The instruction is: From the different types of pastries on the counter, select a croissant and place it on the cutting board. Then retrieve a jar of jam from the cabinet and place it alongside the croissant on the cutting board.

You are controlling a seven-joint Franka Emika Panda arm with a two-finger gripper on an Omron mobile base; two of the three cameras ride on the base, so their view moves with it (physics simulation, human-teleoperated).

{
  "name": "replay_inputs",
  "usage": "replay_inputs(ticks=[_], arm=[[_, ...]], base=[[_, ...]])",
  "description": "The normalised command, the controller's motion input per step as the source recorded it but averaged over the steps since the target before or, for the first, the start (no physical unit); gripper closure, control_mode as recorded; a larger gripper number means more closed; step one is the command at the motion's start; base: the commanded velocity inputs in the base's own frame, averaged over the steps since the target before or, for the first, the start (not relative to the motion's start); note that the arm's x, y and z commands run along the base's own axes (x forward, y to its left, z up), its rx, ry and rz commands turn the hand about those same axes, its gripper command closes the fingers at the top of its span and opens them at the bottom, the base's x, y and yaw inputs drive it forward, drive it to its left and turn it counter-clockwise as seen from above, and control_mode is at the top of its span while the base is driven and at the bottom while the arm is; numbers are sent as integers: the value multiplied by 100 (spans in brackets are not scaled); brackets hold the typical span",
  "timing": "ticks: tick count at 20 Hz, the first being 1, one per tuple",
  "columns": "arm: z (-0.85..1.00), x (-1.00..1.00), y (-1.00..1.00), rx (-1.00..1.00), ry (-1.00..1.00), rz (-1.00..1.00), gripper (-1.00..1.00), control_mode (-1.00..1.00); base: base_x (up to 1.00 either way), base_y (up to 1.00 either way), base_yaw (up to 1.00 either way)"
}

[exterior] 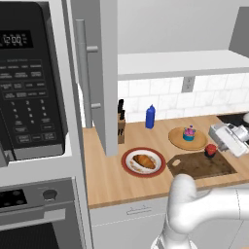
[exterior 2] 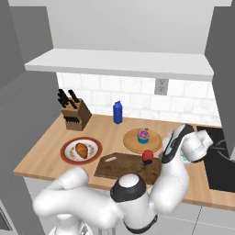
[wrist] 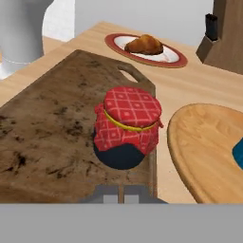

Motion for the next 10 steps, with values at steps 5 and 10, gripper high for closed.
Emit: replay_inputs(ticks=[5,10], arm=[[-2,4,-13,0,0,11,-100,-100],[24,8,-15,1,0,15,-100,-100]], base=[[0,0,0],[0,0,0]])
